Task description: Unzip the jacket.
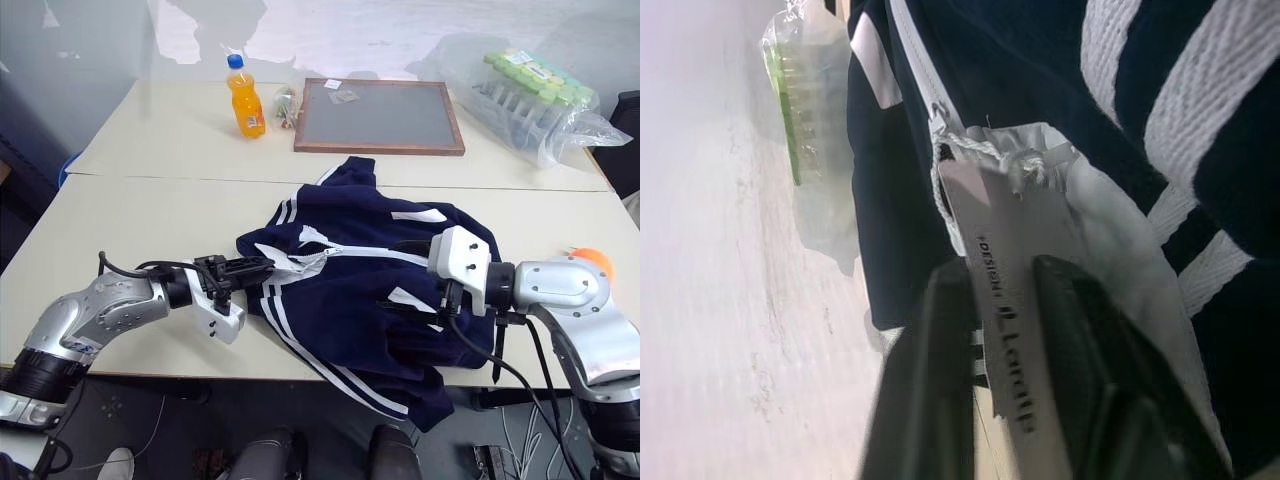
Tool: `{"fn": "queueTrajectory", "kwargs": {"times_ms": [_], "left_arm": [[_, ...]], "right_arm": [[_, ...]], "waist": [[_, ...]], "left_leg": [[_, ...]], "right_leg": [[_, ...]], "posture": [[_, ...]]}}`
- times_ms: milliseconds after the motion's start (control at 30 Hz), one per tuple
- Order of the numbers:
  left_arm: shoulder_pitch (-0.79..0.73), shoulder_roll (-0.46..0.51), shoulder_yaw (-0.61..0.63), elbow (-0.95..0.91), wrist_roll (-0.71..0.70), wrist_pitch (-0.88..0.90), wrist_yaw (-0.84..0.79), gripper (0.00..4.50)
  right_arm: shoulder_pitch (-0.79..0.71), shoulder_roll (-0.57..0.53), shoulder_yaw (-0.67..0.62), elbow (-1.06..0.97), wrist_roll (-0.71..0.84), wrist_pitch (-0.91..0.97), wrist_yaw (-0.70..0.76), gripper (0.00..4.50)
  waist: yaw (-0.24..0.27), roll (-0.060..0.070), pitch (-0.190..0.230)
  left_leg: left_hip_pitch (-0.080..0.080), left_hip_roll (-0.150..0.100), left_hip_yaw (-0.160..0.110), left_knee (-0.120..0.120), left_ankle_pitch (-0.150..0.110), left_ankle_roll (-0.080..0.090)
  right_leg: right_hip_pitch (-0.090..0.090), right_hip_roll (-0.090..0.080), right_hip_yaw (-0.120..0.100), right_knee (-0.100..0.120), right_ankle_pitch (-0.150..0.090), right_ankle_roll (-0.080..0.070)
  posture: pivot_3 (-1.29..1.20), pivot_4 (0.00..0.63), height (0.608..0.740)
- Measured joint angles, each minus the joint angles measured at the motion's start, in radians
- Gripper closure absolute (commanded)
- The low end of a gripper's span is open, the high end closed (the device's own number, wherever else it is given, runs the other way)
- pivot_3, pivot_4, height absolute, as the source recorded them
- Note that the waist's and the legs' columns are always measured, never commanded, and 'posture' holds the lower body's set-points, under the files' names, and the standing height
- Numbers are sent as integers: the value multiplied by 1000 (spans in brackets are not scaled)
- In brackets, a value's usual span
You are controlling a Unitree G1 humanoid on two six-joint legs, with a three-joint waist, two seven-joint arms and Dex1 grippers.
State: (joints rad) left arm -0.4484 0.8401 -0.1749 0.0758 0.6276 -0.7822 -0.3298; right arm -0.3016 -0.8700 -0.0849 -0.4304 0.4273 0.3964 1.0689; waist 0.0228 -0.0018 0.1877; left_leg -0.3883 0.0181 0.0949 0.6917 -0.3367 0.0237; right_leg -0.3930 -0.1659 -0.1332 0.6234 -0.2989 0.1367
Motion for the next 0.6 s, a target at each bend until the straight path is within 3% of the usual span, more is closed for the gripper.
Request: {"fn": "queueTrajectory", "kwargs": {"times_ms": [400, 600], "left_arm": [[-64, -110, 8, -57, -197, 146, -106, 4480], [-116, -183, -47, -113, -296, 165, -199, 4480]], "right_arm": [[40, -19, -42, -2, 5, 1, -16, 0], [80, -26, -67, -31, 16, 18, -27, 0]], "waist": [[1, 0, 0], [4, 0, 0]], "left_leg": [[-1, 0, 0, 1, 0, 0], [-1, -1, 0, 2, 0, 0]], "right_leg": [[0, 0, -1, 0, 0, 0], [1, 0, -1, 0, 0, 0]], "posture": [[0, 150, 740], [0, 150, 740]]}}
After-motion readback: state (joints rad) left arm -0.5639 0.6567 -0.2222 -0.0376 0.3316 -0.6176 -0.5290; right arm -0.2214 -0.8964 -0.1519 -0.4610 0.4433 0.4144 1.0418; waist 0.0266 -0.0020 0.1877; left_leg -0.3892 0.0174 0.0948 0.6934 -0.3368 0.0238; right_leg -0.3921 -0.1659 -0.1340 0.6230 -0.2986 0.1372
